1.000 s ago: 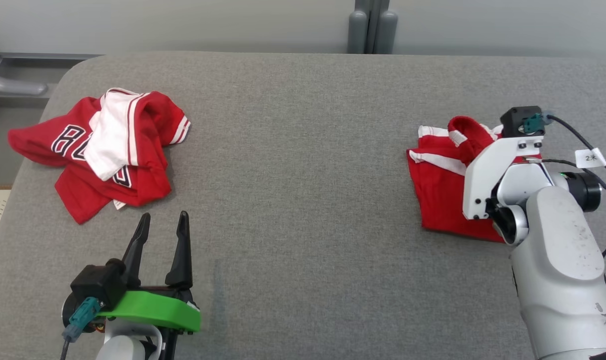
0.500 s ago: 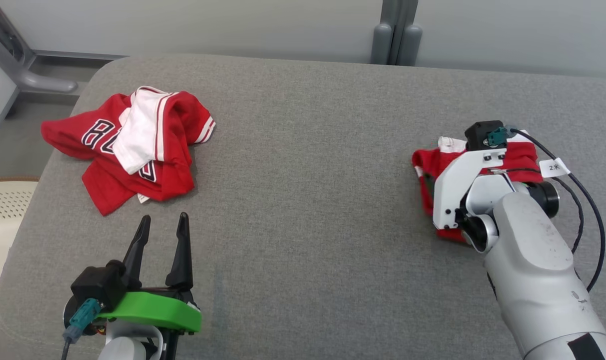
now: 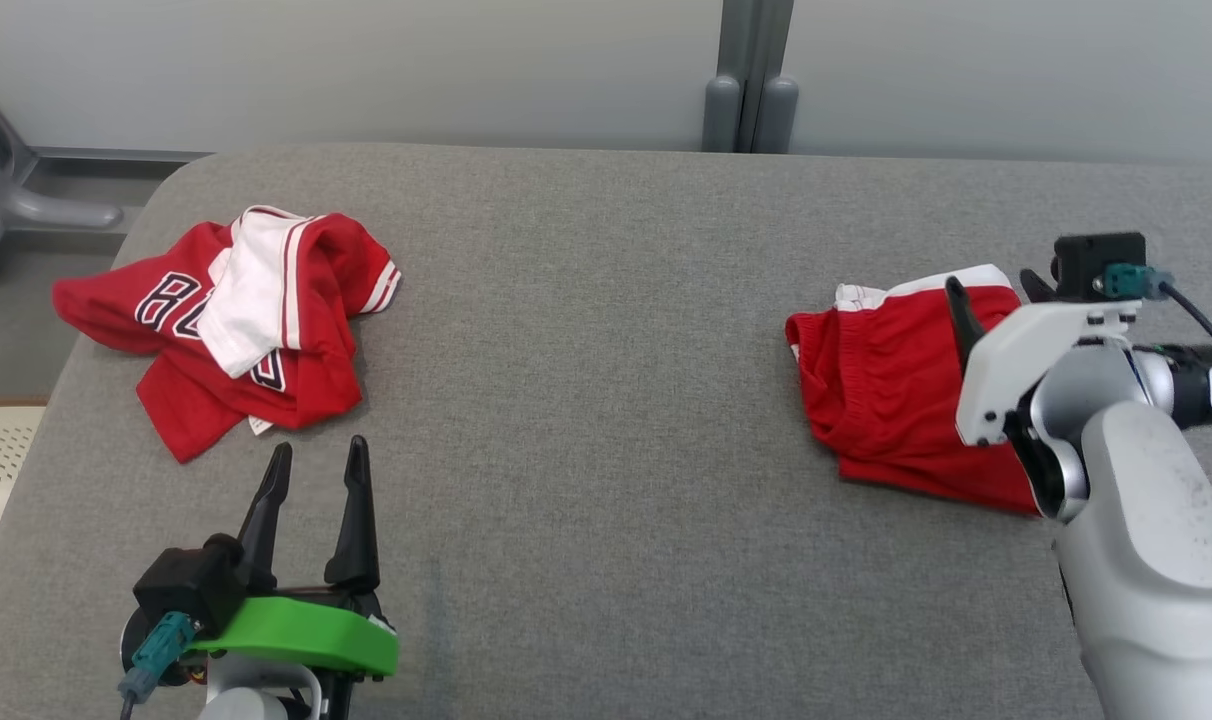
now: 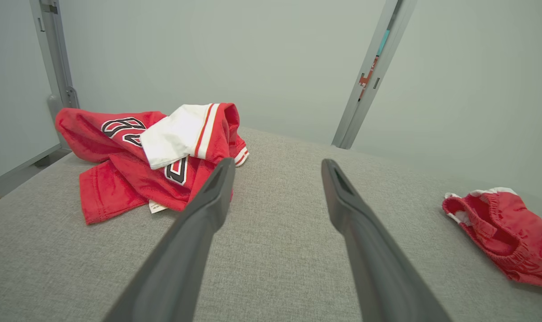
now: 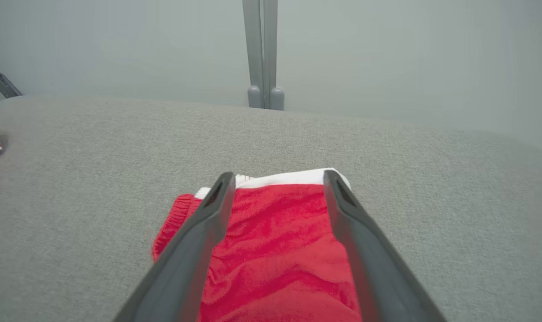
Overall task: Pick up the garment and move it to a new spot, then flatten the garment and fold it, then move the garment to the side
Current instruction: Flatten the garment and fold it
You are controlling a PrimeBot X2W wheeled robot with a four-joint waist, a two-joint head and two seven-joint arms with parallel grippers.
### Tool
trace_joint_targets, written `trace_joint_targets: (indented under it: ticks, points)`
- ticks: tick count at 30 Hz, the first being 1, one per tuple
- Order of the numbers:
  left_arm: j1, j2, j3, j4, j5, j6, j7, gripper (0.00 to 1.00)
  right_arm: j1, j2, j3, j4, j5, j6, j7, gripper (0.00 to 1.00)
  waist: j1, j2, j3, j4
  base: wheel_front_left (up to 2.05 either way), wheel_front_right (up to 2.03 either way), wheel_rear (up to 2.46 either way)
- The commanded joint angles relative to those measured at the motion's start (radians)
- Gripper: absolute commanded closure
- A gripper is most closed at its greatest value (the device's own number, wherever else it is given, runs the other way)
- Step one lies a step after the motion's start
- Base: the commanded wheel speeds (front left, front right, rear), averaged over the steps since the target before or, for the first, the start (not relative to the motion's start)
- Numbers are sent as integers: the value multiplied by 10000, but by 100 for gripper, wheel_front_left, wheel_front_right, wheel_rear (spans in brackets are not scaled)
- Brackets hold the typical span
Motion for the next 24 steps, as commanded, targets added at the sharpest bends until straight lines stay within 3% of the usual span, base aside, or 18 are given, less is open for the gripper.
trace_joint_targets:
  ticks: [1,2,3,4,10,16,24]
  points:
    - [138,-33,-33,-22,46,-42,5,0,437,66,-187,11,-329,-13,-173,0,0,0,-20,-9,0,0,0]
    - [129,-36,-60,-29,37,-42,4,0,651,104,-335,51,-551,-13,-330,63,0,0,-12,-2,0,0,0]
    - [118,-42,-87,-35,22,-42,4,0,795,155,-428,111,-693,-13,-466,94,0,0,6,3,0,0,0]
    - [96,-48,-118,-44,5,-42,4,0,953,223,-549,203,-875,-13,-618,100,0,0,34,8,0,0,0]
    - [-98,5,-186,-102,-46,-42,4,0,868,613,-825,1261,-1674,-14,-1540,100,0,0,294,108,0,0,0]
    - [-255,8,-244,-94,-78,-42,4,0,264,798,-435,2688,-1967,-14,-2061,100,0,0,476,368,0,0,0]
    - [-278,-40,-273,-13,-138,-41,4,0,-640,814,1059,4351,-793,-14,-2198,100,0,0,512,606,0,0,0]
